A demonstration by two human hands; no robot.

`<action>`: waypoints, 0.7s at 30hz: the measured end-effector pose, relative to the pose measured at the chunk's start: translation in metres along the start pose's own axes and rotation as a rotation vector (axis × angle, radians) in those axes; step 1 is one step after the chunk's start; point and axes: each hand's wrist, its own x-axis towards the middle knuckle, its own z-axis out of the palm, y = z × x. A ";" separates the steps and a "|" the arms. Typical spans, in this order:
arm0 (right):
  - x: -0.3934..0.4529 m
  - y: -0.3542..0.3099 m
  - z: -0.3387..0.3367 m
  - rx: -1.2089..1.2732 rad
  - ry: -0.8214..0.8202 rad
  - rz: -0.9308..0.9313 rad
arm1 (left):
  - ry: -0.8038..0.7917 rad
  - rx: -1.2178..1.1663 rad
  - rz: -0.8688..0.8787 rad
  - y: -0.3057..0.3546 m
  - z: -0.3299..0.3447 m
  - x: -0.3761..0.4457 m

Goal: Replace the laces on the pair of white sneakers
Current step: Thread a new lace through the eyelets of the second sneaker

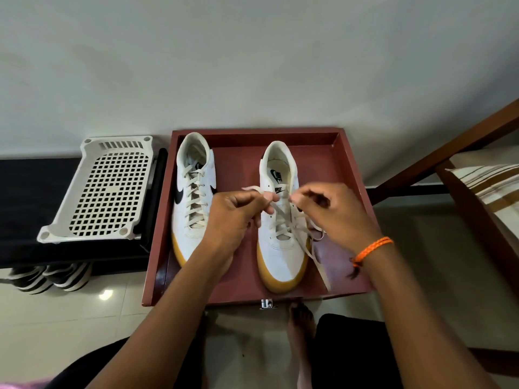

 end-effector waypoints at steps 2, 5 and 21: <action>0.005 -0.013 0.026 0.060 0.087 -0.100 | -0.044 0.042 0.028 0.001 0.007 -0.003; 0.003 -0.015 0.050 -0.081 0.131 -0.130 | -0.081 0.126 0.073 -0.006 0.015 -0.004; 0.001 -0.019 0.045 0.337 0.127 0.062 | -0.101 0.177 0.080 -0.020 0.022 -0.004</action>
